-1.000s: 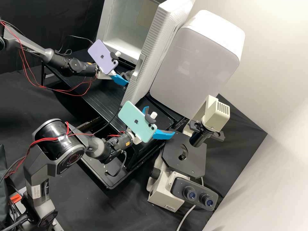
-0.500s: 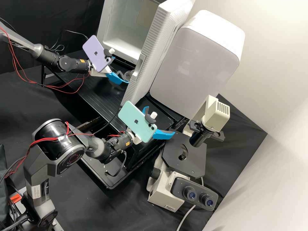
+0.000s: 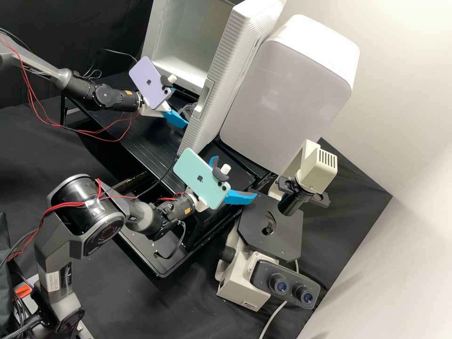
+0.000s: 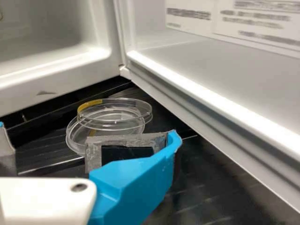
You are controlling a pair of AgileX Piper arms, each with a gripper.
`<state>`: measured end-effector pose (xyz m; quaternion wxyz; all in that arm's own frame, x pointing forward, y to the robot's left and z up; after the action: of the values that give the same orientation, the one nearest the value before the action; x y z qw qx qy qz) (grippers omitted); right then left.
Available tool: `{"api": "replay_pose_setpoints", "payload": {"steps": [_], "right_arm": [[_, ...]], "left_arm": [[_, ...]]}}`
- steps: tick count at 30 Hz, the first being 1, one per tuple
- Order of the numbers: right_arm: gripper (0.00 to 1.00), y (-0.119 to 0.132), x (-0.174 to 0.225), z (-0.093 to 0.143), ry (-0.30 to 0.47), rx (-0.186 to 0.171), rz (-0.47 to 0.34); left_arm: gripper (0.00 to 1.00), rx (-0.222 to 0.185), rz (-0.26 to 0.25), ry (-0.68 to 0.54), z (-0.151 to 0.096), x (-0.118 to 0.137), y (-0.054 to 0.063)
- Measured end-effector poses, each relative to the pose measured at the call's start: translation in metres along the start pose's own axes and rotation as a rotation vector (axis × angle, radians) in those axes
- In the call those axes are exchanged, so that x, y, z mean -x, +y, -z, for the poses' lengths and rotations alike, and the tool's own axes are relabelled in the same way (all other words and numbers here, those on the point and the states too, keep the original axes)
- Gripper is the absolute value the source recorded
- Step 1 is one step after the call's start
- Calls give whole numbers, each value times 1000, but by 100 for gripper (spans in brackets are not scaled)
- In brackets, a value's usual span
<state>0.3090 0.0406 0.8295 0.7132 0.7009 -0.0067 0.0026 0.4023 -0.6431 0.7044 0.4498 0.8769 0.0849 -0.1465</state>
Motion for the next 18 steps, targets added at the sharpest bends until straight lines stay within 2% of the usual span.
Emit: {"api": "replay_pose_setpoints", "payload": {"steps": [4,9,12,16,18], "right_arm": [[100,0,0,0,0,0,0],[100,0,0,0,0,0,0],[100,0,0,0,0,0,0],[100,0,0,0,0,0,0],[100,0,0,0,0,0,0]], "left_arm": [[100,36,8,6,-2,-4,1],[100,60,46,-10,-4,-8,-7],[100,99,71,-13,-3,-12,-13],[100,159,77,-29,-4,-15,-12],[100,156,77,-38,-5,-16,-13]]}}
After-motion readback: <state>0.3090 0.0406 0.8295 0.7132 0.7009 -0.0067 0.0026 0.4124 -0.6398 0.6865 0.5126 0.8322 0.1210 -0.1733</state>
